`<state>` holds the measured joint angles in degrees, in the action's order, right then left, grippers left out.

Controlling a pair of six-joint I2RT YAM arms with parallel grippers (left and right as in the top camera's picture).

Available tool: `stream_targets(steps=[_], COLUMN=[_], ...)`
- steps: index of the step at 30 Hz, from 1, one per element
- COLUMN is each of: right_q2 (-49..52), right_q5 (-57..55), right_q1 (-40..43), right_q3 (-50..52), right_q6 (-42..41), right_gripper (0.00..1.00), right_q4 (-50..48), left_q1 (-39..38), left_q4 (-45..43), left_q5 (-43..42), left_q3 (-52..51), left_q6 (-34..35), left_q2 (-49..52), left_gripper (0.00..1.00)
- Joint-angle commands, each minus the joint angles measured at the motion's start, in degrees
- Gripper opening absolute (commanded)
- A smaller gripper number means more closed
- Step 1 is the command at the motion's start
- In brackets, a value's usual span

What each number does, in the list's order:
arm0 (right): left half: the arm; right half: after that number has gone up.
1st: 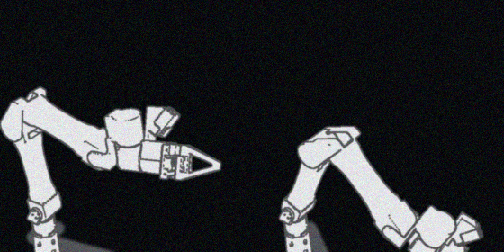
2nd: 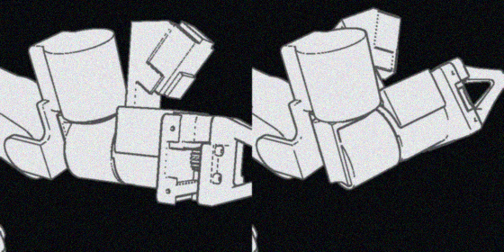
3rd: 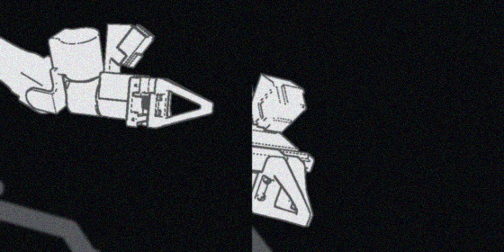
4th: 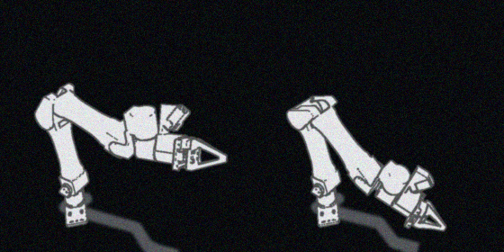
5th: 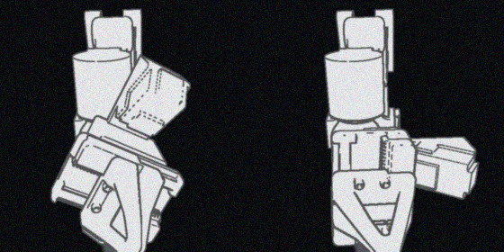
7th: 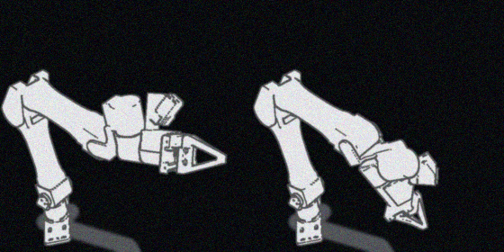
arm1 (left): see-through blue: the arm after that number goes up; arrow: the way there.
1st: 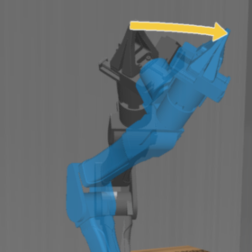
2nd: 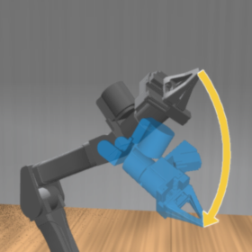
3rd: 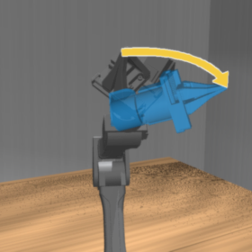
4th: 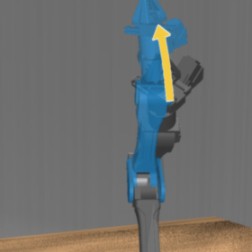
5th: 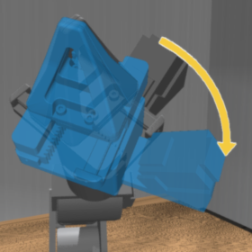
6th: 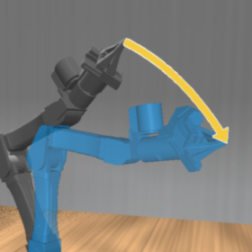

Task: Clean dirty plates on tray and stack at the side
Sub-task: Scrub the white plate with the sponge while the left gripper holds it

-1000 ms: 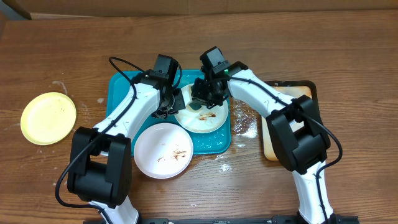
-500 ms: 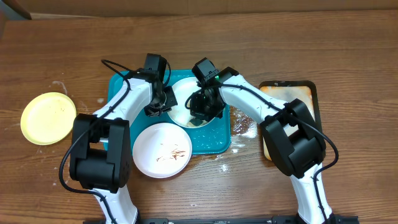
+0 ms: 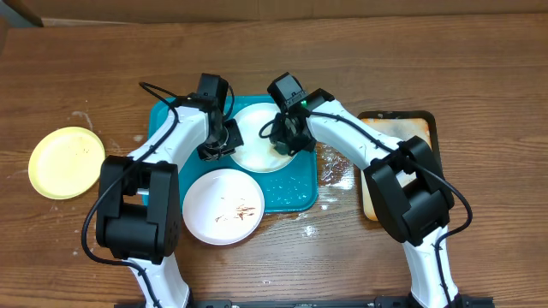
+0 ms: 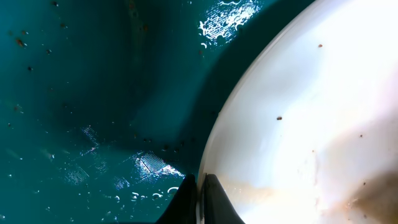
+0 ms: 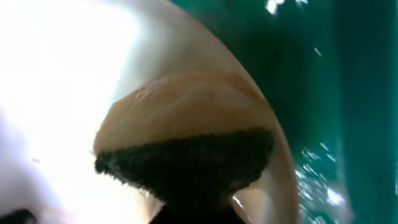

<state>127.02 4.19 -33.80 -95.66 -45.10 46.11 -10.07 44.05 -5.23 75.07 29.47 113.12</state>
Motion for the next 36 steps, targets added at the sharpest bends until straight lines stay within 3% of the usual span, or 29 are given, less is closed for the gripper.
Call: stream_targets(steps=[1,7,13,24,29,36], right_q2=[1.03,1.03,1.11,1.14,0.68,0.15], right_q5=[3.63,11.19,8.00,-3.04,4.79,13.42], right_q1=[-0.37,-3.19,-5.51,7.56,5.66,-1.42], right_q3=[0.87,0.90,3.04,8.87,4.09,-7.08], right_q6=[-1.27,-0.94,-0.55,1.90,9.22,7.32], right_gripper=[0.04,0.04,0.04,0.04,0.04,0.04], right_q4=[-3.85,-8.07,-5.16,1.62,1.77,2.21], left_q1=[0.55,-0.42,-0.96,-0.96,-0.96,-0.96], left_q4=[1.95,2.14,2.54,4.17,4.15,4.20], left_q5=[2.23,2.23,2.21,2.89,2.89,2.86], left_q3=[-1.62,-1.62,-1.62,-1.62,-1.62,-1.62], left_q6=[-2.56,-2.93,-2.95,-4.20,-4.22,-4.26], left_q2=[3.61,3.61,3.61,3.61,3.61,3.61], left_gripper=[0.04,0.04,0.04,0.04,0.04,0.04])
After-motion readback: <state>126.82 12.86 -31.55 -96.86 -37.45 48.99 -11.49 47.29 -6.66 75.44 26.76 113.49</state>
